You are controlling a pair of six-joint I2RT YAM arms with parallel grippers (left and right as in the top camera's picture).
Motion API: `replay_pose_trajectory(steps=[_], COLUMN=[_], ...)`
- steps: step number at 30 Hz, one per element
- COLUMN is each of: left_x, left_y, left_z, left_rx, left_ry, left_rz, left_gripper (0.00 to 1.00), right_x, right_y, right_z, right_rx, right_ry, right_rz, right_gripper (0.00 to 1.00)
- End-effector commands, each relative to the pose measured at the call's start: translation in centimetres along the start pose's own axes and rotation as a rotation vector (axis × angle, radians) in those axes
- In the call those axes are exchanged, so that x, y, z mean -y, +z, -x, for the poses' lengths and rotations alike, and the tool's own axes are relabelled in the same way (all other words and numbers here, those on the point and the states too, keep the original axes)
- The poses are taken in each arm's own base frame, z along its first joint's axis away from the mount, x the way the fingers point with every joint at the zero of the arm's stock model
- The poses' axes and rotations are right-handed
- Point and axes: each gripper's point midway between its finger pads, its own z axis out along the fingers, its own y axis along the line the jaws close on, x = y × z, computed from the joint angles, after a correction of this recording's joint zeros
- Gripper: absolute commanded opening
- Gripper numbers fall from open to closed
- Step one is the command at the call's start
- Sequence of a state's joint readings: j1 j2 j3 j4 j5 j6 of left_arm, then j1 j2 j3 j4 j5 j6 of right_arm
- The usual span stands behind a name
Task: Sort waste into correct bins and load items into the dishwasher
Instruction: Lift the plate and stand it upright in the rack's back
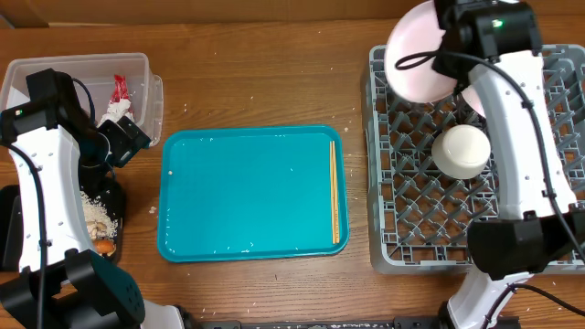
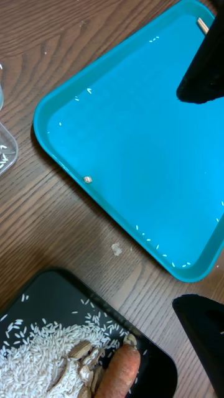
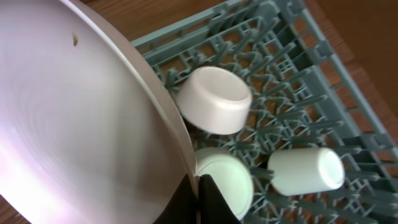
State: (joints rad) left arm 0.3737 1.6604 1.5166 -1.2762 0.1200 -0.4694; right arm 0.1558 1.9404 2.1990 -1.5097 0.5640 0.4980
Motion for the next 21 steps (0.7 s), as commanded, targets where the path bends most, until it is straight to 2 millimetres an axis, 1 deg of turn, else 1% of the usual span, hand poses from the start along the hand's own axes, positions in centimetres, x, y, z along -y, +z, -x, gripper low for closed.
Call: replay_pose_trajectory(steps=[1, 3, 8, 16, 18, 21], left_x=[0.2, 0.2, 0.2, 0.2, 0.2, 0.2], left_y=[-0.1, -0.1, -0.1, -0.1, -0.1, -0.1], left_z=[0.1, 0.1, 0.1, 0.1, 0.1, 0.1], left_rx=[-0.001, -0.001, -0.001, -0.001, -0.001, -0.001], left_ry=[-0.008, -0.008, -0.008, -0.009, -0.008, -0.008], left_rz=[-0.008, -0.008, -0.008, -0.008, -0.008, -0.008], left_gripper=[1.00, 1.00, 1.00, 1.00, 1.00, 1.00], right_x=[2.1, 2.3, 1.8, 2.3, 2.2, 1.5], right_y=[1.6, 2.1, 3.1, 5.7, 5.9, 5.6], right_z=[0.5, 0.4, -0.1, -1.5, -1.9, -2.2], right_rx=[0.034, 0.039, 0.040, 0.040, 0.034, 0.037], right_ry=[-0.039, -0.045, -0.056, -0.094, -0.096, -0.112], right_rz=[-0.128, -0.152, -0.163, -0.263, -0.264, -0.252], right_gripper=[0.04, 0.04, 0.04, 0.04, 0.04, 0.04])
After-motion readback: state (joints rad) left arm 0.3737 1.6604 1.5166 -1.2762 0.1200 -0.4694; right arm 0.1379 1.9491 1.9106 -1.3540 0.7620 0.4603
